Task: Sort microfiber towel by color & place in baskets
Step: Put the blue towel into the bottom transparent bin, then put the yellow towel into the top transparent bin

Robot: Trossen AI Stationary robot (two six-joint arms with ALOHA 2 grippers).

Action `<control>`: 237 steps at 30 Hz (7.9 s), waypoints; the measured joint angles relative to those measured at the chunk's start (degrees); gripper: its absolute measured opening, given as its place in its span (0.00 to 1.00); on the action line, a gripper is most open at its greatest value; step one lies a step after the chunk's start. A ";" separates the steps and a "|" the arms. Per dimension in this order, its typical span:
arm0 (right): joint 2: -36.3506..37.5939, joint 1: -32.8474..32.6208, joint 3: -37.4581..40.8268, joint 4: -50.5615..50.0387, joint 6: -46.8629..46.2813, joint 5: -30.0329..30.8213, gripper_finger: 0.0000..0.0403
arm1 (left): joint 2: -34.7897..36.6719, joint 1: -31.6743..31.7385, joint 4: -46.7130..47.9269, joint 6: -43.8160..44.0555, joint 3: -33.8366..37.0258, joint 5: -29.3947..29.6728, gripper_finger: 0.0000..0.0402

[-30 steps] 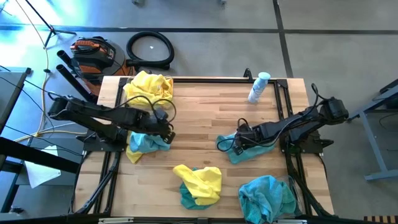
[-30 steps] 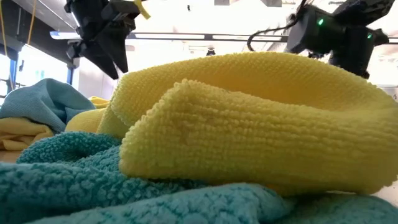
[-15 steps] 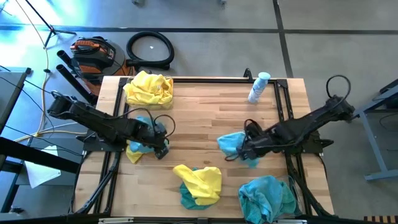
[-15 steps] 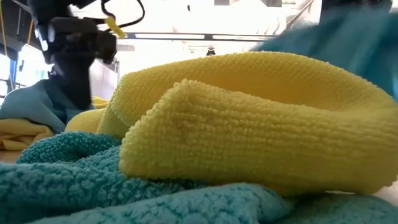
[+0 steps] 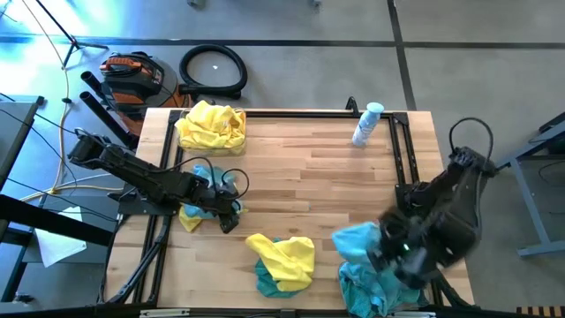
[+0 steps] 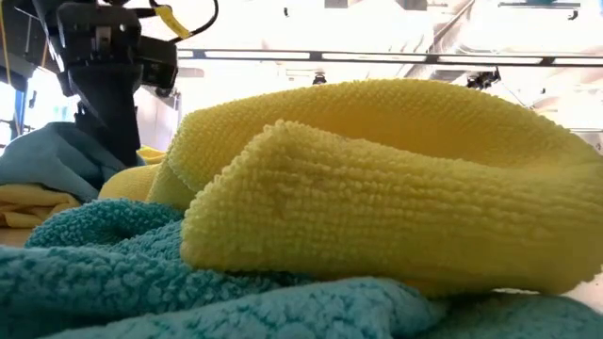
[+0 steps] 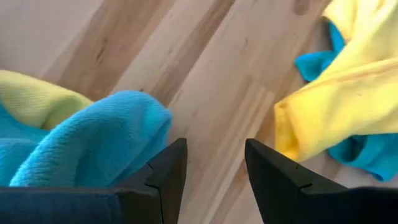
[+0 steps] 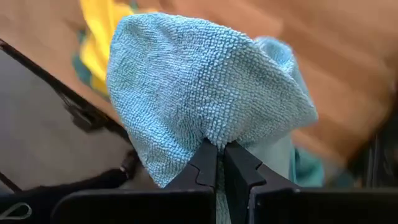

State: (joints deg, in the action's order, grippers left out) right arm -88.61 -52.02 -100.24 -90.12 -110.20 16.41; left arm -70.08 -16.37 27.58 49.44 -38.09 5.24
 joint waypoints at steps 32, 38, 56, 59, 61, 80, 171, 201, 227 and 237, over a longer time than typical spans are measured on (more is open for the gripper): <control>-10.78 -17.37 28.05 27.06 -13.74 -14.22 0.00 | 0.00 -0.25 -8.18 15.03 0.00 1.66 0.38; -11.18 -14.46 30.02 27.55 -10.56 -16.45 0.00 | 0.00 -0.26 -8.18 15.18 0.00 1.73 0.38; -11.11 -14.37 35.14 37.26 -10.99 -15.53 0.30 | 0.00 -0.14 -8.12 13.55 -0.02 3.01 0.38; -11.11 -14.30 34.61 36.76 -10.25 -17.28 0.40 | 0.00 -0.16 -8.11 13.43 -0.02 3.01 0.38; -11.12 -14.31 33.35 35.58 -9.87 -18.09 0.45 | 0.00 -0.16 -8.13 13.41 -0.02 3.01 0.38; -11.11 -13.51 11.06 13.94 -13.78 -8.45 0.49 | 0.00 -0.16 -8.13 12.93 -0.04 2.97 0.38; -26.92 16.90 -8.47 3.70 21.10 11.06 0.46 | 0.07 0.28 -8.02 -2.43 -1.12 -8.06 0.38; 31.68 44.82 63.48 62.91 72.18 -9.02 0.25 | -19.71 -1.06 11.93 -15.61 -39.61 10.18 0.38; 35.73 48.66 63.69 50.55 85.05 -11.35 0.25 | -45.85 -3.07 3.57 -36.20 -50.86 -1.38 0.33; 35.71 48.66 63.69 50.96 87.33 -11.31 0.25 | -52.43 -3.94 2.42 -33.83 -50.77 -6.06 0.32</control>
State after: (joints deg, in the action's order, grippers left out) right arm -52.90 -3.36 -36.56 -39.16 -22.87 5.10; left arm -122.52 -20.31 30.00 15.61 -88.86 -0.82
